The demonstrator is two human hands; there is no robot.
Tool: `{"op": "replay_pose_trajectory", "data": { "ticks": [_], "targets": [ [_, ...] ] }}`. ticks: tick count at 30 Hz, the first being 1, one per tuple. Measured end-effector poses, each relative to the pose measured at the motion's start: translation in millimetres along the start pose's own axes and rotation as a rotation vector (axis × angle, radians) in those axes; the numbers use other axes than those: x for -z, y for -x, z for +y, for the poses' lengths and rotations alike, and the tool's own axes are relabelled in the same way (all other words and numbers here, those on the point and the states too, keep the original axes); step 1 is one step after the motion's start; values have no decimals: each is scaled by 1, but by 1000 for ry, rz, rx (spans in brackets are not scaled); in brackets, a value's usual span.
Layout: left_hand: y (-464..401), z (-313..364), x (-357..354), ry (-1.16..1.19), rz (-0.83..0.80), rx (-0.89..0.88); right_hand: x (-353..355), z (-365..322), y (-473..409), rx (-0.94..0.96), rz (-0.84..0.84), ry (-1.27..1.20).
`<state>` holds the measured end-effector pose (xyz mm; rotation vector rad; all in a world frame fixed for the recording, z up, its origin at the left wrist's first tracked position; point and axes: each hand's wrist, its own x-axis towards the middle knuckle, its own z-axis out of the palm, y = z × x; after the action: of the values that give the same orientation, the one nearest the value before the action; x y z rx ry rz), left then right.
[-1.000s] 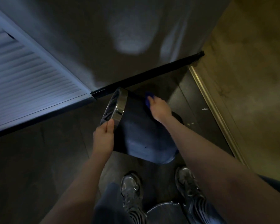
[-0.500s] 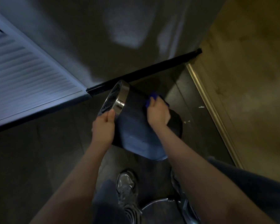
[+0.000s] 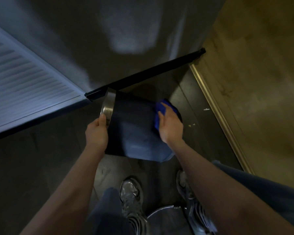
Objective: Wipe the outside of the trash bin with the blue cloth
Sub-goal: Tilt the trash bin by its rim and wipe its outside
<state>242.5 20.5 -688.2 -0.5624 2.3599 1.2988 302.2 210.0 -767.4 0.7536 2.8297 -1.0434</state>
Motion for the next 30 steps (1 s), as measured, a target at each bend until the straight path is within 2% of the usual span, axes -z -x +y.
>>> {"op": "replay_pose_trajectory", "data": {
  "ticks": [3, 6, 9, 15, 19, 23, 26, 28, 30],
  "targets": [
    [1, 3, -1, 49, 16, 46, 4, 13, -6, -208, 36, 49],
    [1, 14, -8, 41, 10, 51, -9, -19, -4, -356, 179, -82],
    [-1, 25, -18, -64, 54, 22, -21, -48, 6, -246, 235, -188],
    [-1, 32, -17, -234, 110, -46, -16, -32, 5, -40, 116, -142],
    [3, 37, -7, -94, -74, -71, -9, -22, -9, 24, 88, -84],
    [10, 39, -2, -158, -250, -119, -3, -18, -32, -3, 4, -51],
    [15, 26, 7, -129, -381, 27, -4, -21, -43, 6, -18, -50],
    [18, 15, 16, -101, -398, 124, -4, -20, -47, -10, -23, -29],
    [21, 4, 23, -73, -352, 120, -3, -14, -50, -29, -38, -4]
  ]
}}
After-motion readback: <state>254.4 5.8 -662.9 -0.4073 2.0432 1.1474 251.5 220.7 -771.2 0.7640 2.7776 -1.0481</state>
